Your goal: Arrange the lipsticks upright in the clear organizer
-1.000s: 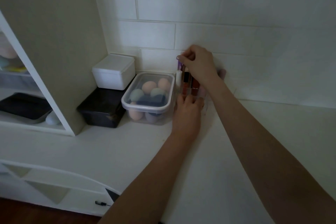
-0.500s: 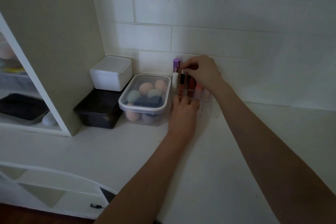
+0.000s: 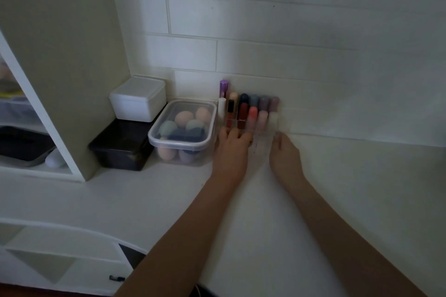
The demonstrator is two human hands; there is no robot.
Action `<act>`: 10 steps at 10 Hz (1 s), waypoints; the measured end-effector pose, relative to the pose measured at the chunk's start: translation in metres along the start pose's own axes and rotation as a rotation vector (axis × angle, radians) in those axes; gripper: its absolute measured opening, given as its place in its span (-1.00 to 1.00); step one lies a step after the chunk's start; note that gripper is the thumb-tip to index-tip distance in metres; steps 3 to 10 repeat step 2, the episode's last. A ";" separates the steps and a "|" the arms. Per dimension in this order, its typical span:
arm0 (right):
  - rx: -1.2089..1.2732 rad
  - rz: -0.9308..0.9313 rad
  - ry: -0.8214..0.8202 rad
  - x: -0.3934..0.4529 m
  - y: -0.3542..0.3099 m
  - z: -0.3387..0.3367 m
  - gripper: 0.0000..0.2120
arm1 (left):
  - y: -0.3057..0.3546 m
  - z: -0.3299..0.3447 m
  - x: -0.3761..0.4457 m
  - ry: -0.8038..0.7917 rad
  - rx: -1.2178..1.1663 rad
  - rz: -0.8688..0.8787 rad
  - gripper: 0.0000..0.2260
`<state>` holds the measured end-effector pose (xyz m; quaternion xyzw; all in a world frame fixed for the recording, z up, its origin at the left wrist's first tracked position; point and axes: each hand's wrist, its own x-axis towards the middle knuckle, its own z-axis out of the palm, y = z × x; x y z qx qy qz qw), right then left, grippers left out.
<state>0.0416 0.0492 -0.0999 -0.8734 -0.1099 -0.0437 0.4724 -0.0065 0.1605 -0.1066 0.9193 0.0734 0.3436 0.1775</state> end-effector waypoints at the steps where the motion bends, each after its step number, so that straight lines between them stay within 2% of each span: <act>1: 0.007 0.022 0.002 0.000 -0.001 0.002 -0.67 | 0.003 -0.002 0.000 -0.006 -0.002 -0.002 -0.90; 2: 0.087 0.016 0.039 -0.013 -0.007 -0.006 -0.61 | 0.011 -0.012 -0.006 0.021 0.018 -0.019 -0.71; 10: 0.087 0.016 0.039 -0.013 -0.007 -0.006 -0.61 | 0.011 -0.012 -0.006 0.021 0.018 -0.019 -0.71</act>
